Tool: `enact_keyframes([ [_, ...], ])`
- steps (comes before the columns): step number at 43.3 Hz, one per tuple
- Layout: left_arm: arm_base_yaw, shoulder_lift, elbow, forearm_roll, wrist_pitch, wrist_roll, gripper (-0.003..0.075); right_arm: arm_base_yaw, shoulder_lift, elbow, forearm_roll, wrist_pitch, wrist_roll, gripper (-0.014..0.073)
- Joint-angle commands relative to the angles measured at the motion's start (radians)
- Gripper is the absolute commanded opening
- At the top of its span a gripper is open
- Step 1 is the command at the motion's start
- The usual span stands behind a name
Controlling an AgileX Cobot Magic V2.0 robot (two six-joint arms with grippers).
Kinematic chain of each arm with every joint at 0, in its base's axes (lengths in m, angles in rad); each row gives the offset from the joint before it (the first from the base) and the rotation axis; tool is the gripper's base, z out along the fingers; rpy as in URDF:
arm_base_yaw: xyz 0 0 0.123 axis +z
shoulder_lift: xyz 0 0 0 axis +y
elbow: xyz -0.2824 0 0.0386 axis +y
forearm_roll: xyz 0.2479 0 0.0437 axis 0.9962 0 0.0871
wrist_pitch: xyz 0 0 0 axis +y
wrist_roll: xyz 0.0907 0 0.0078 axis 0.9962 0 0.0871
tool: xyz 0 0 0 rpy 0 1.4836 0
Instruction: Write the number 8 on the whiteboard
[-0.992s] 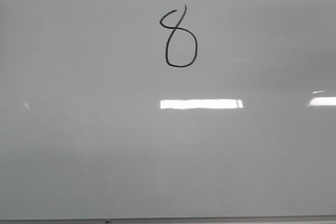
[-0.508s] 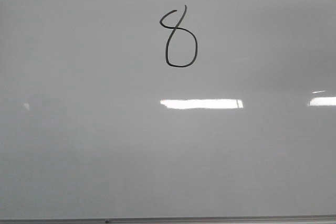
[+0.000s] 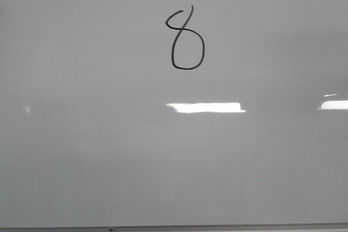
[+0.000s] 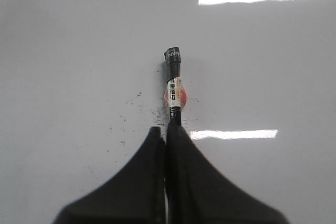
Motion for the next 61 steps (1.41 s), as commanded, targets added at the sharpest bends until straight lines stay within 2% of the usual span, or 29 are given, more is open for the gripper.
enact_keyframes([
  [1, -0.007, -0.013, 0.014, -0.008, -0.082, -0.001, -0.002, -0.057, -0.085, 0.117, -0.017, -0.277, -0.011, -0.0109],
  [6, -0.007, -0.013, 0.014, -0.008, -0.082, -0.001, -0.0021, -0.107, -0.194, 0.271, -0.003, -0.434, -0.01, -0.0109],
  [14, -0.007, -0.013, 0.014, -0.008, -0.082, -0.001, -0.002, -0.157, -0.303, 0.465, 0.043, -0.596, -0.007, -0.0109],
  [22, -0.007, -0.013, 0.014, -0.008, -0.082, -0.001, -0.002, -0.169, -0.302, 0.598, 0.043, -0.799, -0.007, -0.0109],
  [61, -0.007, -0.013, 0.014, -0.008, -0.082, -0.001, -0.002, -0.171, -0.303, 0.593, 0.043, -0.904, -0.004, -0.0109],
])
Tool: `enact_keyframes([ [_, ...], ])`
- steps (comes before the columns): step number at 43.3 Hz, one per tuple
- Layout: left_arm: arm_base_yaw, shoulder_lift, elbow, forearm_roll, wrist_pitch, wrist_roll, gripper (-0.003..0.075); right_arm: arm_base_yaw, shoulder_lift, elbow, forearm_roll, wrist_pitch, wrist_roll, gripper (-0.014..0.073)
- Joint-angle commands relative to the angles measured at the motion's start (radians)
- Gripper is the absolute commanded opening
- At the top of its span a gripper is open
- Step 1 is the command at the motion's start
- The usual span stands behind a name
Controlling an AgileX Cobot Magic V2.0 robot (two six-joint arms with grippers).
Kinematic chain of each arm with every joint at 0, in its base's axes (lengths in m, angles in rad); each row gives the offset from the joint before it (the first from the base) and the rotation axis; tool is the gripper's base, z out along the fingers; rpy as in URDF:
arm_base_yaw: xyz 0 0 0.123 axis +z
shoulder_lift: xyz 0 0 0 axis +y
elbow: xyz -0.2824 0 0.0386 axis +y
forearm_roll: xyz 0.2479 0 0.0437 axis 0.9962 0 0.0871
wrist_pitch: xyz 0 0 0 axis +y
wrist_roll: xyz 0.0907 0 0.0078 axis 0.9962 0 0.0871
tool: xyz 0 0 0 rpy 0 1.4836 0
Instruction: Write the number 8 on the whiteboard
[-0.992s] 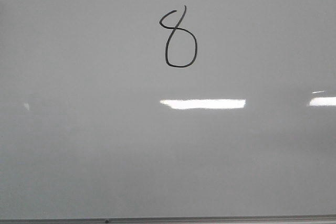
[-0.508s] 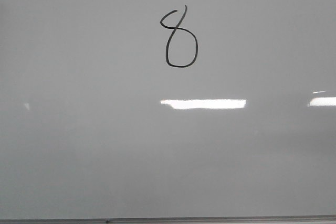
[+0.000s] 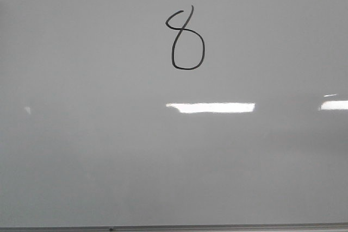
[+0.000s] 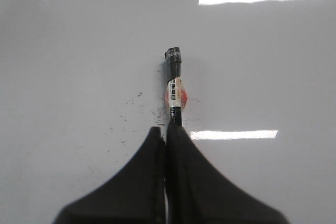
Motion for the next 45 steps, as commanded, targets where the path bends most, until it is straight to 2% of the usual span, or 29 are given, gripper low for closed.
enact_keyframes([
  [1, -0.007, -0.013, 0.014, -0.008, -0.082, -0.001, -0.0021, -0.004, -0.018, -0.002, 0.003, -0.093, -0.004, -0.0109],
  [45, -0.007, -0.013, 0.014, -0.008, -0.082, -0.001, -0.002, 0.023, -0.019, -0.002, 0.003, -0.102, 0.002, -0.0109],
])
